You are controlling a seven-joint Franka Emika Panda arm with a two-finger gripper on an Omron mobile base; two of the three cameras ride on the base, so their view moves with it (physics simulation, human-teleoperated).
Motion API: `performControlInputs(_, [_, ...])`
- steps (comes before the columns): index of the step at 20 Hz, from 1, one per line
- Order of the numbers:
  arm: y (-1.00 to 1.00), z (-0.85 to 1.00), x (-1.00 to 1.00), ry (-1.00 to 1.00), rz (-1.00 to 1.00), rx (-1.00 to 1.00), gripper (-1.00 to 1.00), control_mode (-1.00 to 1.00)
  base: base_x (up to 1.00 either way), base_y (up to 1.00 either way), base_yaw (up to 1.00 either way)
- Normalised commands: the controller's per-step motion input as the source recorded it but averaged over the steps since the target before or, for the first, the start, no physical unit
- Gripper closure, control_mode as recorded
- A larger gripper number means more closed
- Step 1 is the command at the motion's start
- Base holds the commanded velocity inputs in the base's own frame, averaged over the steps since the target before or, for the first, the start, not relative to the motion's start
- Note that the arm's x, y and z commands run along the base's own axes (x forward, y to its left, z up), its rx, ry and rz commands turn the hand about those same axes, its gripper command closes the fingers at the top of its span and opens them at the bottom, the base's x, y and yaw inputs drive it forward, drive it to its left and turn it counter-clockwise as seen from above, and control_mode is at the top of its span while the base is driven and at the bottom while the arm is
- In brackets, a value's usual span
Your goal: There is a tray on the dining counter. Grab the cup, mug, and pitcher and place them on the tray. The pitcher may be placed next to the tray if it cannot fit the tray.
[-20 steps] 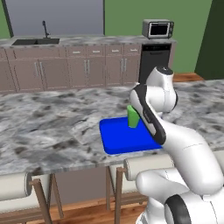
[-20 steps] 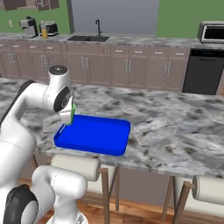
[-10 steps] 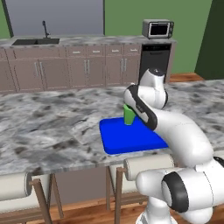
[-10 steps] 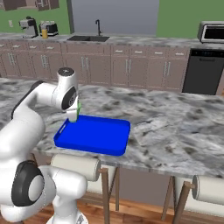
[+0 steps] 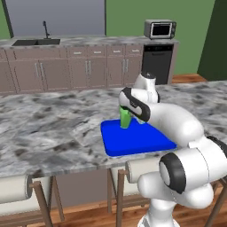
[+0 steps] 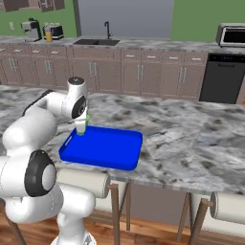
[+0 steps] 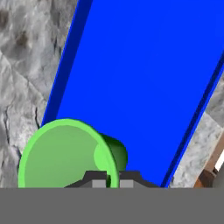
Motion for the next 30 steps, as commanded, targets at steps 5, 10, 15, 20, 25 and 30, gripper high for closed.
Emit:
performControlInputs(5, [0.16,-0.25,0.33,0.07,0.0,0.0,1.0,-1.0,0.0,0.0,0.0])
performControlInputs(10, [0.15,-0.28,0.29,0.06,0.0,0.0,1.0,-1.0,0.0,0.0,0.0])
performControlInputs(15, [0.14,-0.32,0.27,0.05,0.0,0.0,1.0,-1.0,0.0,0.0,0.0])
performControlInputs(20, [0.06,-0.3,0.21,0.01,0.0,-0.02,1.0,-1.0,0.0,0.0,0.0])
performControlInputs(25, [0.0,-0.23,0.14,0.0,0.0,-0.04,1.0,-1.0,0.0,0.0,0.0])
performControlInputs(30, [0.01,-0.24,0.12,0.0,0.0,-0.03,1.0,-1.0,0.0,0.0,0.0])
